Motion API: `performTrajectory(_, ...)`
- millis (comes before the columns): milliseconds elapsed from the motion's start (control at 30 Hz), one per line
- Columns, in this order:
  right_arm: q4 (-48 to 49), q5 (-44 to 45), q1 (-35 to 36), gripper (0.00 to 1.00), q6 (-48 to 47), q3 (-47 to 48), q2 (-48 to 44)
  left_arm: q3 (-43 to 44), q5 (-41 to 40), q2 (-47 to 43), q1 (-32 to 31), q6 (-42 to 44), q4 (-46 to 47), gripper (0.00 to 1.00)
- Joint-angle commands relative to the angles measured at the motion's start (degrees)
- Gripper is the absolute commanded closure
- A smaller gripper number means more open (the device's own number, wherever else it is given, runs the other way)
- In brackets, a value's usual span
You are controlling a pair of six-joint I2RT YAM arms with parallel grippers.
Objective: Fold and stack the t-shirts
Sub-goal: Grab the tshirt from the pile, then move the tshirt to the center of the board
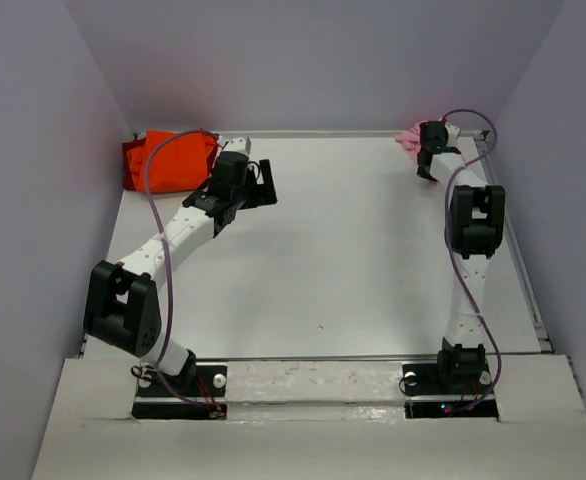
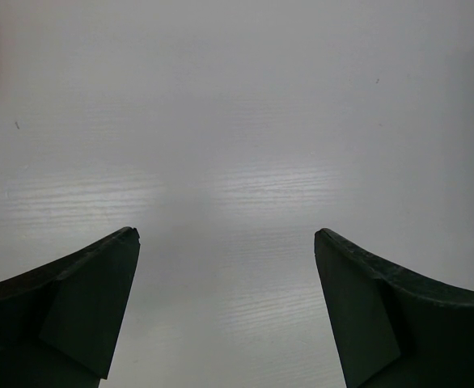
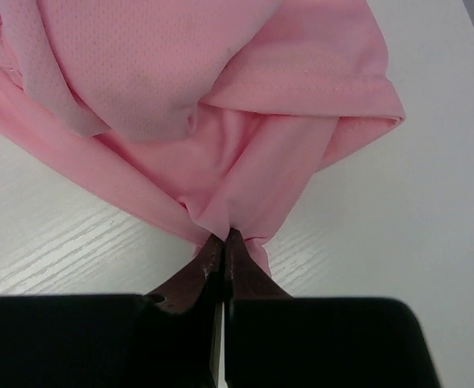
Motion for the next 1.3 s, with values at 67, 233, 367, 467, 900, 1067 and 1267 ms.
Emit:
performTrajectory(67,-3.9,-14.7,-1.4,1.0,8.2,-4.8,-10.6,2.4,0.2,-2.0,0.5,0.2,0.8,0.01)
performTrajectory(233,1.7,-36.1,0.8,1.0,12.7,-12.4,-25.2,2.5,0.7,-1.9,0.7,0.5,1.0,0.01)
performTrajectory(367,0.4,-42.9,4.1,1.0,13.5,-10.6,-34.5,2.6,-1.1,-2.6,0.9,1.1,0.9,0.01)
performTrajectory(467,-2.7,-48.5,6.6,1.0,13.5,-6.0,-38.6,1.7,-1.2,-3.8,0.9,1.2,1.9,0.01)
performTrajectory(900,-15.5,-58.9,11.5,1.0,13.2,20.6,-45.3,1.8,-0.8,-3.0,1.1,0.7,2.0,0.01)
performTrajectory(1067,-15.5,-49.6,11.5,1.0,9.0,12.2,-50.7,1.6,-1.1,-3.4,1.1,0.8,2.3,0.01)
performTrajectory(1267,-16.4,-28.6,11.5,1.0,2.1,-9.5,-58.6,2.0,-1.3,-3.3,1.1,0.8,1.7,0.01)
